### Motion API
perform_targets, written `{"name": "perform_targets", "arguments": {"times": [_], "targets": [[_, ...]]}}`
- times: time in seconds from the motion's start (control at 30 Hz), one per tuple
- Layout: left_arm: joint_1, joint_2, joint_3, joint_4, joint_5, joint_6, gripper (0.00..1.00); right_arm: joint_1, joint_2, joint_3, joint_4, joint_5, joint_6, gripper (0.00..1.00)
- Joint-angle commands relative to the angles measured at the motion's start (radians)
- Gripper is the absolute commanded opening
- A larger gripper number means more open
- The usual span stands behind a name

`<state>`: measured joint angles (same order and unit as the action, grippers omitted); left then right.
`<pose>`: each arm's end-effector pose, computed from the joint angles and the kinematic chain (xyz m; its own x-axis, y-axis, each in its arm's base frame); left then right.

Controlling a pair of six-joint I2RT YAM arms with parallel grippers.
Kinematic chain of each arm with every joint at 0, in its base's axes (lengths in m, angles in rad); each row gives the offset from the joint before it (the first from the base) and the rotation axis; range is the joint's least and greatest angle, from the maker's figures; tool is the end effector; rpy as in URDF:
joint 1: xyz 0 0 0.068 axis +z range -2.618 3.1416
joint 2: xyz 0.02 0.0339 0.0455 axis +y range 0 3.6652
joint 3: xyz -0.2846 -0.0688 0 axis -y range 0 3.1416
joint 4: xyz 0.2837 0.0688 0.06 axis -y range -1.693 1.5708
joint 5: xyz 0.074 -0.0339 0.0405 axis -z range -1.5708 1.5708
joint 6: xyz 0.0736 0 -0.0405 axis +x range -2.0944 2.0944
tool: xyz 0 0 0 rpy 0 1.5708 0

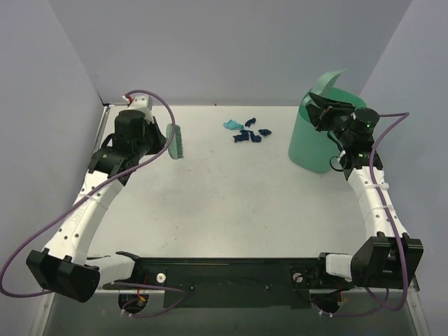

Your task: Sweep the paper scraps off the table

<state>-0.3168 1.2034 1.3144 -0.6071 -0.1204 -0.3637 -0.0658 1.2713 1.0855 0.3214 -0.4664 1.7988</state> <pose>0.3091 -0.0920 0.4002 -0.4970 -0.2087 -0.8423 0.0343 0.9652 -0.2594 0.3658 0.0091 0.4109 -0.4064 0.8987 0.1647 -0.0442 -0.1994 0.9789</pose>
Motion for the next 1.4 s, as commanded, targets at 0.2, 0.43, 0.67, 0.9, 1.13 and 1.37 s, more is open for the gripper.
{"name": "perform_targets", "arguments": {"times": [0.2, 0.43, 0.67, 0.9, 1.13, 1.37], "targets": [[-0.071, 0.119, 0.079, 0.303, 0.064, -0.179, 0.0, 0.007, -0.092, 0.095, -0.075, -0.006, -0.186, 0.0], [-0.102, 0.284, 0.049, 0.717, 0.12, -0.409, 0.0, 0.052, -0.118, 0.263, -0.388, -0.003, -0.587, 0.0], [-0.148, 0.629, 0.2, 0.923, 0.156, -0.563, 0.0, 0.17, -0.138, 0.389, -0.646, 0.116, -0.926, 0.0], [-0.157, 0.934, 0.308, 1.149, 0.145, -0.747, 0.0, 0.256, -0.165, 0.409, -0.765, 0.187, -1.064, 0.0], [-0.18, 1.108, 0.393, 1.216, 0.128, -0.883, 0.0, 0.288, -0.168, 0.389, -0.797, 0.239, -1.118, 0.0], [-0.2, 1.168, 0.428, 1.056, 0.042, -0.971, 0.0, 0.304, -0.162, 0.363, -0.785, 0.259, -1.132, 0.0]]}}
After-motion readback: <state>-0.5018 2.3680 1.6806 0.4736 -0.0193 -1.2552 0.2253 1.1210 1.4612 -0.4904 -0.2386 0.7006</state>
